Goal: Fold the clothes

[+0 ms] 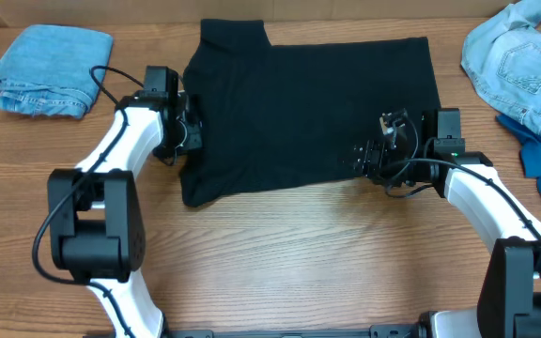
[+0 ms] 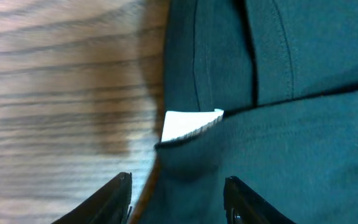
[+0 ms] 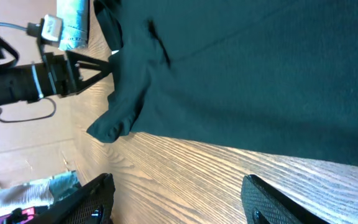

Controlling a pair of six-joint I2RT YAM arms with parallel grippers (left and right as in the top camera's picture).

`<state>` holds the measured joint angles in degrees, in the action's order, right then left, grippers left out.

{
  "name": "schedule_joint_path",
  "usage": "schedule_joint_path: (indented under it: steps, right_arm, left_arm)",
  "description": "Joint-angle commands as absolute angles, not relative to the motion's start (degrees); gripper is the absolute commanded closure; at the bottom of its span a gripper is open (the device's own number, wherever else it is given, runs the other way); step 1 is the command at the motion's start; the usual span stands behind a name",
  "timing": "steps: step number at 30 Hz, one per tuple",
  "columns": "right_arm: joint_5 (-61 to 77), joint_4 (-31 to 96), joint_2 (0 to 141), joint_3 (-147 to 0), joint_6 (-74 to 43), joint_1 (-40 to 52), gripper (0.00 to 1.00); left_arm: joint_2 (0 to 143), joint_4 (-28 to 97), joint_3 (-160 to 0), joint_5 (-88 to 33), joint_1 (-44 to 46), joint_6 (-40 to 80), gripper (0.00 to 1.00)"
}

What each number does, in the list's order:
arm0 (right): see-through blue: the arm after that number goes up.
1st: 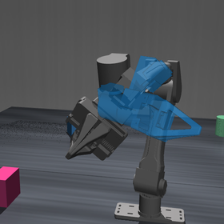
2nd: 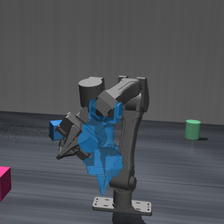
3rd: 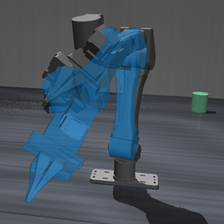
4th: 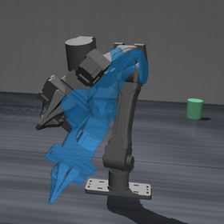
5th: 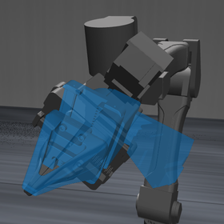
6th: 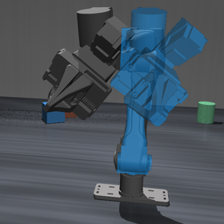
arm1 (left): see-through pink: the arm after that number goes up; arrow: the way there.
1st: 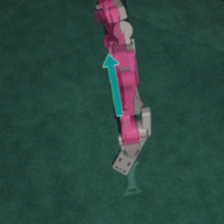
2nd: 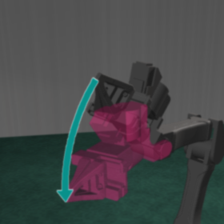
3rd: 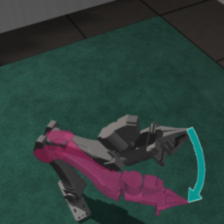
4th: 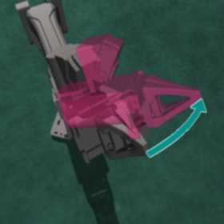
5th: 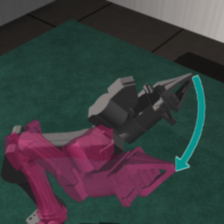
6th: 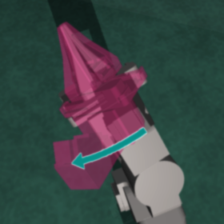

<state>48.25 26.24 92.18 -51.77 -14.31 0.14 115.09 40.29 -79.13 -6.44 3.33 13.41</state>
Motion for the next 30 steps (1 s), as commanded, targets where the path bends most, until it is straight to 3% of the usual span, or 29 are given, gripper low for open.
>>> schedule_joint_path:
  steps: [1,13,30]
  right_arm:
    - [48.6,26.3,91.1,-53.0,-13.4,0.4,0.31]
    - [48.5,26.5,91.1,-53.0,-13.5,0.4,0.31]
    - [47.0,26.5,91.1,-53.0,-13.4,0.4,0.30]
  left_arm:
    - [116.6,39.0,-78.7,-8.6,3.4,14.0,0.51]
    - [116.6,37.9,-78.8,-8.4,3.4,14.2,0.92]
    - [116.6,38.8,-89.3,-7.5,3.4,14.2,0.93]
